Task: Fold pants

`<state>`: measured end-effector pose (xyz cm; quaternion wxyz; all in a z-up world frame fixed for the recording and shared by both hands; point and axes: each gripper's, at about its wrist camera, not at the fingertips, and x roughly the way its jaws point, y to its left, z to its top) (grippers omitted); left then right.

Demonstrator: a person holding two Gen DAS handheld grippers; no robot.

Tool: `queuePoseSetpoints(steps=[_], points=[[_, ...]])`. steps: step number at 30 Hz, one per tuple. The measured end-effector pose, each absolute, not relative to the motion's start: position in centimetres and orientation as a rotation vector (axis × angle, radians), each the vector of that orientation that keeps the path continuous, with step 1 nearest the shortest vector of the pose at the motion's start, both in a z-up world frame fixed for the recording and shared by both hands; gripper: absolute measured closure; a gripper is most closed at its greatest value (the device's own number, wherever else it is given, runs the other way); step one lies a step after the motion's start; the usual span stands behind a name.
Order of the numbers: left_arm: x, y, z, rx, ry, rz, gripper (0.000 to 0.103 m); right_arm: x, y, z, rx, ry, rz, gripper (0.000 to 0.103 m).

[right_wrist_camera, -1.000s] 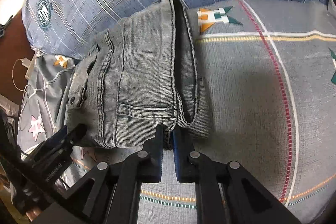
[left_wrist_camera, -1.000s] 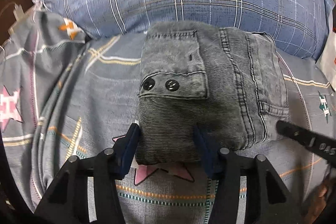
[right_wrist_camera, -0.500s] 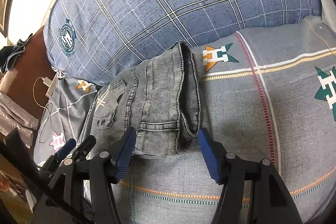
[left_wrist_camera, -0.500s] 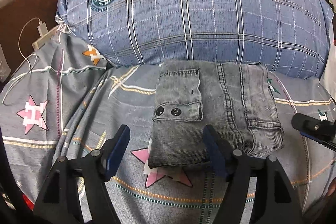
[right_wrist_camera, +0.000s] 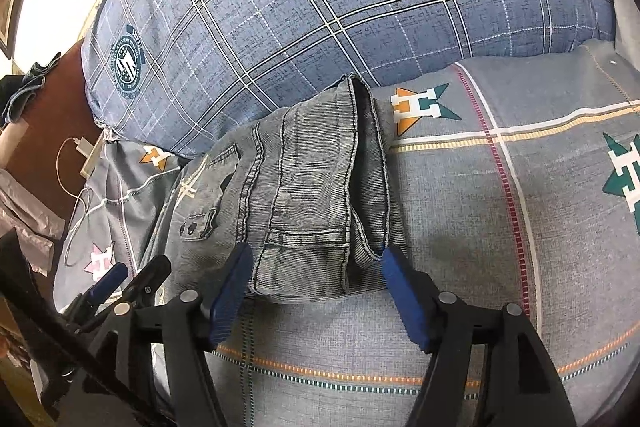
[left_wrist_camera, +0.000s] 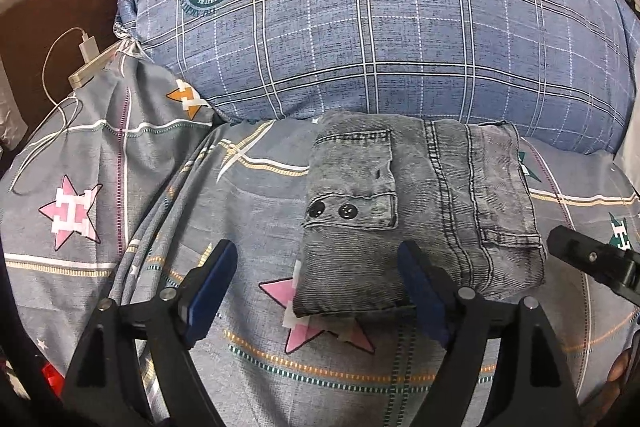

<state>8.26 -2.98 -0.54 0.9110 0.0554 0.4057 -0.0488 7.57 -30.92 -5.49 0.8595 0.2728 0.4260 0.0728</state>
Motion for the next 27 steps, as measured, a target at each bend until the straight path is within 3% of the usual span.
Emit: queuePoseSetpoints(steps=[5, 27], points=[[8.0, -3.0, 0.0, 0.151, 0.811, -0.079, 0.021, 7.3, -31.3, -5.1, 0.576, 0.872, 0.144, 0.021], [7.7, -2.9, 0.7, 0.150, 0.755, -0.049, 0.020, 6.2, -27.7, -2.3, 0.328, 0.811, 0.068, 0.020]])
